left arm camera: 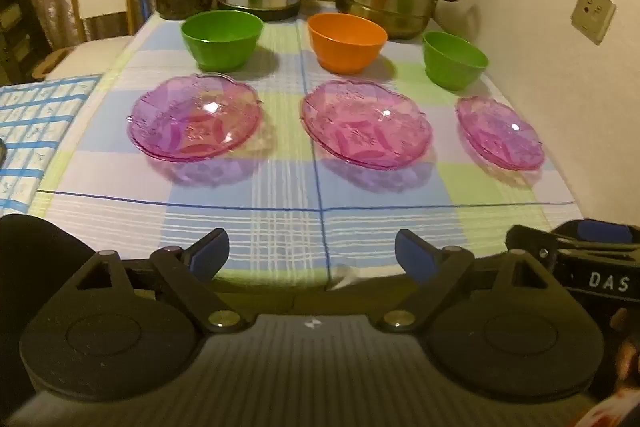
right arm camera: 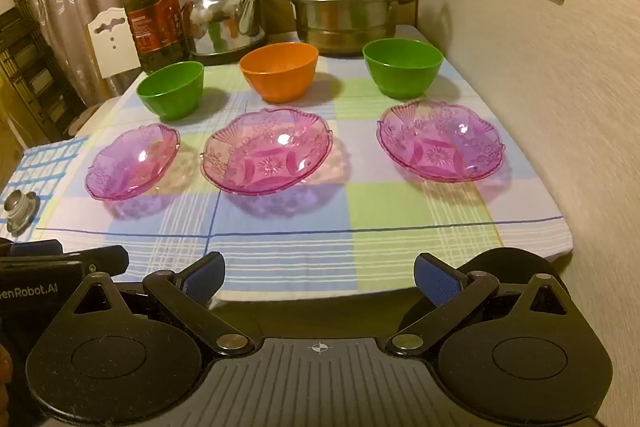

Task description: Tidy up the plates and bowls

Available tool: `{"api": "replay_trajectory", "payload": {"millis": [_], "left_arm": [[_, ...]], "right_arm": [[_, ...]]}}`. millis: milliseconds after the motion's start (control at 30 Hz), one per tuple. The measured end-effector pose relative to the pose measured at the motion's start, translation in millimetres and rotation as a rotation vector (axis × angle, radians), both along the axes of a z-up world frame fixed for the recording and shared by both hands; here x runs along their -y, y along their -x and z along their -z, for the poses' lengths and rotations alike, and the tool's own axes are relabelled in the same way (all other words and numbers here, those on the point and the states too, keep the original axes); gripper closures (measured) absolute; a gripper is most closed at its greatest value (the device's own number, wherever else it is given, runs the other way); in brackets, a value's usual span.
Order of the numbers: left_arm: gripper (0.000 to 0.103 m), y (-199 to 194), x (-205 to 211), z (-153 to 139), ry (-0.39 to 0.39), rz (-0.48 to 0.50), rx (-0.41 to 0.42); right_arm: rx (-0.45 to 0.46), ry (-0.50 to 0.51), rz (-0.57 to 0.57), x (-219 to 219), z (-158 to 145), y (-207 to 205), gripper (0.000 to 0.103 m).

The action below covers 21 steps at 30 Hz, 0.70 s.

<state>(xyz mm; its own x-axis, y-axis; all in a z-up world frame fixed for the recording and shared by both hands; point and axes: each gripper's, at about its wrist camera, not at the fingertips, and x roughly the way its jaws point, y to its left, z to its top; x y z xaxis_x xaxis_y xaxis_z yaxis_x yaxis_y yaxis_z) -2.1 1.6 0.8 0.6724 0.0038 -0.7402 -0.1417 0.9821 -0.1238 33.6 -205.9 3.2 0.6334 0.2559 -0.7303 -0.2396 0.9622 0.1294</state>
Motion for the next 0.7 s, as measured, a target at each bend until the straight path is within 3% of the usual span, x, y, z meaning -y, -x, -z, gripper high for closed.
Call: {"api": "replay_trajectory", "payload": {"millis": [700], "left_arm": [[0.014, -2.9, -1.6, 4.8, 0.002, -0.023, -0.029]], "right_arm": [[-0.006, 0.001, -0.007, -3.4, 2.6, 0.7, 0.002]]}}
